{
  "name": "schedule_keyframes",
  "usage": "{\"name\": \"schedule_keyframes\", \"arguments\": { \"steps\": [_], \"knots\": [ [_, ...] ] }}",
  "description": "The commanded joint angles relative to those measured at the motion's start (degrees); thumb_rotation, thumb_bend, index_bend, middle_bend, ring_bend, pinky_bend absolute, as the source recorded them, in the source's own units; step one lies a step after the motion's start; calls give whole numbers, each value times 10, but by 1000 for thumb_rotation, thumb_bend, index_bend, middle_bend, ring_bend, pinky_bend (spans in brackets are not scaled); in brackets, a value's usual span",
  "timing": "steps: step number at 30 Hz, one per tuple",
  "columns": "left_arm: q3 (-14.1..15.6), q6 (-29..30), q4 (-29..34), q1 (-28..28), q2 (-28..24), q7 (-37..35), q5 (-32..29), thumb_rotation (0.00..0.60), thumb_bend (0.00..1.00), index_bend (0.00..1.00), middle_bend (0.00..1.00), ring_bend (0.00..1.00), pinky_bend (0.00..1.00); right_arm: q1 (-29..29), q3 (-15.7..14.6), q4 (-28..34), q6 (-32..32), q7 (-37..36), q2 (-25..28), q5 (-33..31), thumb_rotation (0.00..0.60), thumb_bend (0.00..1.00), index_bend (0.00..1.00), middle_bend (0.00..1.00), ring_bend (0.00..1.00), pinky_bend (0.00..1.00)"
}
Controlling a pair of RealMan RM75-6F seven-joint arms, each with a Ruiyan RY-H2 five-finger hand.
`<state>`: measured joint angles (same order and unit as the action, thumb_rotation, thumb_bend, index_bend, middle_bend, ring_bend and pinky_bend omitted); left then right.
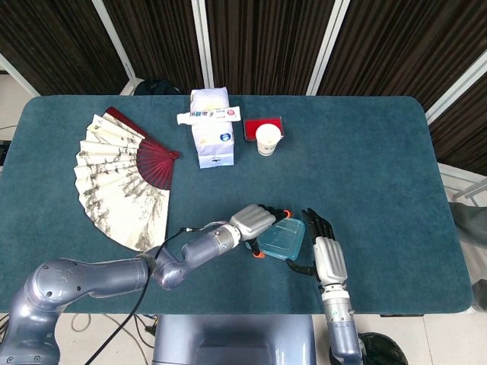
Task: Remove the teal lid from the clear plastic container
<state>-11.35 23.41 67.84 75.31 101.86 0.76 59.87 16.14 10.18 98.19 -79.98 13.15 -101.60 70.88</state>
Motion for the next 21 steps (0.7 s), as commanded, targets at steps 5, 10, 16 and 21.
{"name": "schedule_keyframes", "arguments": {
  "steps": [5,10,16,21],
  "knots": [
    [-4,0,7,0,-1,-7,-3,600,298,263,274,259,432,-2,-3,-6,1,1,0,0,600,299,0,0,0,0],
    [-9,-18,13,3,-9,-20,-9,600,298,261,270,260,434,-2,-7,-23,-2,-3,-6,13,600,299,0,0,0,0],
    [-13,-37,16,10,-20,-32,-21,600,298,261,270,260,434,1,-11,-56,-13,-11,-19,44,600,298,0,0,0,0],
    [-10,-50,19,17,-27,-38,-30,600,298,261,270,260,434,3,-9,-74,-19,-12,-29,56,600,298,0,0,0,0]
  ]
}}
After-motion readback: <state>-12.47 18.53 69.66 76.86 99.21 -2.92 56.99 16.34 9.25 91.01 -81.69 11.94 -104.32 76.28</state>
